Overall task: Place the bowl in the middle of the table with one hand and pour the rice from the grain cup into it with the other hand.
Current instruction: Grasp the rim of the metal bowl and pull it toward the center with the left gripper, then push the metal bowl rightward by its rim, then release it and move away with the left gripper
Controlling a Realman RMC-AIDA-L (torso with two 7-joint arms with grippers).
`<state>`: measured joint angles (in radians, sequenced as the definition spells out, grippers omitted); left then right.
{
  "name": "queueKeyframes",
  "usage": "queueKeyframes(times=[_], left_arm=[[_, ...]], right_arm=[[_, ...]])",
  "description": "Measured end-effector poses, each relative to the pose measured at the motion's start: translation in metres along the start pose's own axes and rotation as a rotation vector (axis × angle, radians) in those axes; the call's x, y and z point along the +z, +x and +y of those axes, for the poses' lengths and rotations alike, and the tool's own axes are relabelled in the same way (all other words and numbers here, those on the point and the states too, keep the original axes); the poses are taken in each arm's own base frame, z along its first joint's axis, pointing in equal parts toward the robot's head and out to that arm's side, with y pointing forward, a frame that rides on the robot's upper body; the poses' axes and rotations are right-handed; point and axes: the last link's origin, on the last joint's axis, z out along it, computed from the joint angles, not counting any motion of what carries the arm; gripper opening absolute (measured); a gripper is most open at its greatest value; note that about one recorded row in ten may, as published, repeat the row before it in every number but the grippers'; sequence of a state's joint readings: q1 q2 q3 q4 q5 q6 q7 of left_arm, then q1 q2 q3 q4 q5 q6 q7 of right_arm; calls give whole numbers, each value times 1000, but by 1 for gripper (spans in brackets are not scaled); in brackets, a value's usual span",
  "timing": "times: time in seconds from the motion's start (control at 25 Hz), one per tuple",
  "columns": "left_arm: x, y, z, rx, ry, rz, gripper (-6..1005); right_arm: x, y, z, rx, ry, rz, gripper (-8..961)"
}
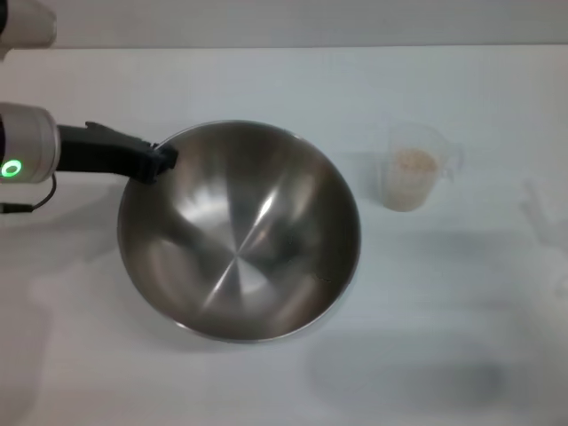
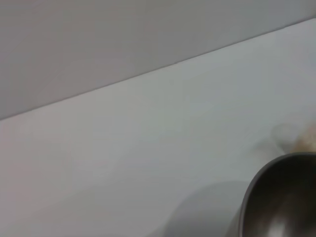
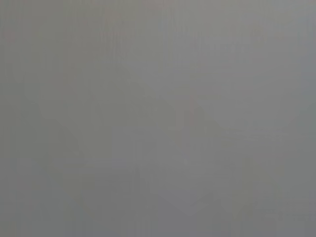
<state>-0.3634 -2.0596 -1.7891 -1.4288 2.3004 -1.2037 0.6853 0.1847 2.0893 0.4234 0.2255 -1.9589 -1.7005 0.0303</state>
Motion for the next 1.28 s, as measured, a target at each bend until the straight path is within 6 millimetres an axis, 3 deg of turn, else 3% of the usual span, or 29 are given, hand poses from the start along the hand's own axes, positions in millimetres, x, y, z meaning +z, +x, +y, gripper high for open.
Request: queueKeyframes(times=[0.56,1.28], left_arm=[[21,32,-13,29,-48,19,40],[48,33,-19,11,-39,13,44]], right_arm=[[1,0,0,1,-2,-2,840],[7,1,0,-6,-7,2,839]])
